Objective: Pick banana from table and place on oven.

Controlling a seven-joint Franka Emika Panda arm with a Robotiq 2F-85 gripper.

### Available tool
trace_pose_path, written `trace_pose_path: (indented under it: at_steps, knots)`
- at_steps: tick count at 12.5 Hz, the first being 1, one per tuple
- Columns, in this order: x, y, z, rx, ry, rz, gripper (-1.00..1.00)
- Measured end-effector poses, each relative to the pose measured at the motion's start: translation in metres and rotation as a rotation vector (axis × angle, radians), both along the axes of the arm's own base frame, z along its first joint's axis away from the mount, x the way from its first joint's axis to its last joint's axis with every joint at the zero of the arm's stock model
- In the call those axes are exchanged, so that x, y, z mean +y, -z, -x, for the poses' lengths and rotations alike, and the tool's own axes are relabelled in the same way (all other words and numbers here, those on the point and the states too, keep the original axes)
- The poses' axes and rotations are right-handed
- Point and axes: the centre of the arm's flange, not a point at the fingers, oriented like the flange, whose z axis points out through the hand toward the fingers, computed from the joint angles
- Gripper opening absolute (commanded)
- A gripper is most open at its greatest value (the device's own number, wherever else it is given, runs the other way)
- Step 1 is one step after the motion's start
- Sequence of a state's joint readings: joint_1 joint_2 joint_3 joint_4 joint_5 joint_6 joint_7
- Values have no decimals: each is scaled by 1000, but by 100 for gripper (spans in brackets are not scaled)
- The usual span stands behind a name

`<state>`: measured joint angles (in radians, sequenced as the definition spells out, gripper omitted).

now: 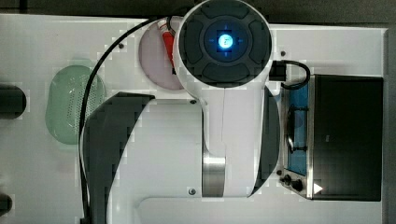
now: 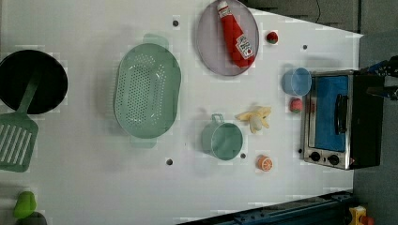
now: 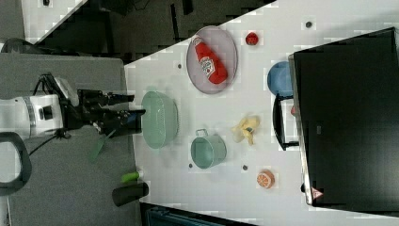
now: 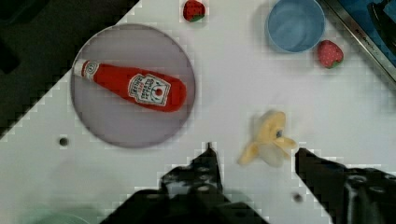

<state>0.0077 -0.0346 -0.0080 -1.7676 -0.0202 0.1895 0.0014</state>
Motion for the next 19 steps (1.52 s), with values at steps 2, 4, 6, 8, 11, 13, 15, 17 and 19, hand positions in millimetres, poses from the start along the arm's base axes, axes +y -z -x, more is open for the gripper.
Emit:
trace_pose_path:
  at_steps: [2, 4, 6, 8, 11, 13, 15, 17, 19]
  knots:
    - [-8, 7, 90, 175, 24, -3, 81]
    - [-21, -21, 154, 115, 50, -7, 100]
    - [-37, -67, 183, -22, 81, -7, 100]
    - [-41, -88, 186, -83, 107, -4, 100]
    - [-32, -45, 136, -26, 109, -32, 100]
    - [-28, 20, 89, 67, 106, -22, 100]
    - [-31, 100, 52, 142, 92, 19, 100]
    - [-34, 184, 43, 203, 102, 6, 100]
    - [-35, 249, 50, 225, 101, 6, 100]
